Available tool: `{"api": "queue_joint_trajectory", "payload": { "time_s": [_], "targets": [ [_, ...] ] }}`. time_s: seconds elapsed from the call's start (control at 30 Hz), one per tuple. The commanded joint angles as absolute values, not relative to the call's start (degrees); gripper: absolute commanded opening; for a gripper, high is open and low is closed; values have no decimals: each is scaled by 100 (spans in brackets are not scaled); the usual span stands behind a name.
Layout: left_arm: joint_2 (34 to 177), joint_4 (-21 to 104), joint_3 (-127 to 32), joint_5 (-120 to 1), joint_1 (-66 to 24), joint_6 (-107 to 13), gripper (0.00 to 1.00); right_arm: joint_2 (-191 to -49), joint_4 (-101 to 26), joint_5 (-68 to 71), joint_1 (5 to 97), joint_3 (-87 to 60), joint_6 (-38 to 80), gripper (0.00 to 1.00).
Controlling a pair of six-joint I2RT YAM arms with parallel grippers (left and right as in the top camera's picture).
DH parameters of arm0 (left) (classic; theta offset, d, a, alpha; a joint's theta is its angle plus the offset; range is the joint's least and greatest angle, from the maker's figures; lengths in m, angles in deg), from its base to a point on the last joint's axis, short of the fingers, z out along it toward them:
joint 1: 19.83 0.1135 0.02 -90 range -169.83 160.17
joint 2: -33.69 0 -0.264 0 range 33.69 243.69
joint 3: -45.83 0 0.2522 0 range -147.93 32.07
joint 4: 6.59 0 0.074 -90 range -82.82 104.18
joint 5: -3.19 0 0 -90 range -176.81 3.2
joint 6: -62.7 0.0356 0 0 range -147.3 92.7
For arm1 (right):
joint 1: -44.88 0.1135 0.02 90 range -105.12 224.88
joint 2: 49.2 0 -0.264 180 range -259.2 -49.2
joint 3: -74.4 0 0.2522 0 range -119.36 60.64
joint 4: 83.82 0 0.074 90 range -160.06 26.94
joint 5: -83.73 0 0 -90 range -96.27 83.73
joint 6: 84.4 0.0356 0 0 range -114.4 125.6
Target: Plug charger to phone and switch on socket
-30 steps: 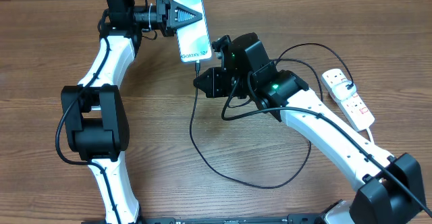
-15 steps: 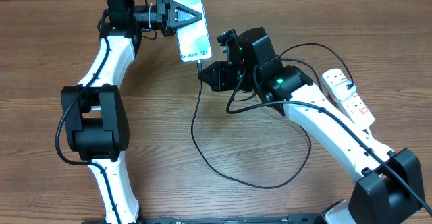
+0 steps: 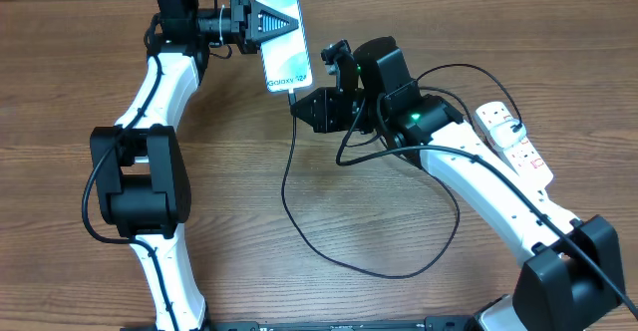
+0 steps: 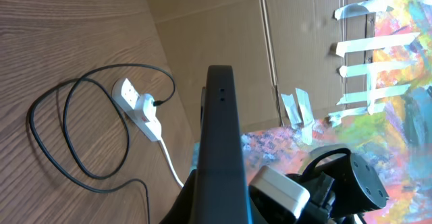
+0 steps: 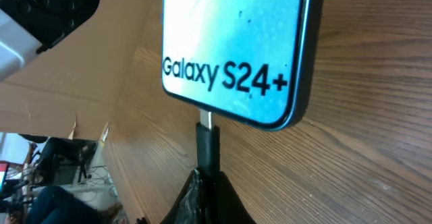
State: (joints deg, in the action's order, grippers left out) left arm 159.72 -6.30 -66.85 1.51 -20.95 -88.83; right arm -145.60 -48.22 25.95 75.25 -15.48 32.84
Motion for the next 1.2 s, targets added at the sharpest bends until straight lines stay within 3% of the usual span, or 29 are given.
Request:
{"api": "queue_joint_trajectory", "payload": {
  "time_s": [0.0,0.67,0.93,1.0,1.17],
  "targets": [
    [15894,-658,-6739,376,-2137,-8918,4,-14721,-4922,2687,7444,-1591,3319,4],
    [15894,-678,-6742,376,-2117,-8328,4,-14721,-4918,2781,7438,-1591,3341,4],
    [15894,-682,-6739,374,-1691,-7749,4,-14734,-3407,1221,7582,-1591,3339,4],
    [15894,-682,-6742,365,-1503,-7613,4,-14774,-3300,797,7779,-1591,3339,8],
    [15894,-678,-6742,304,-1003,-7570,4,-15178,-3517,-607,8343,-1591,3830,39]
  ]
}}
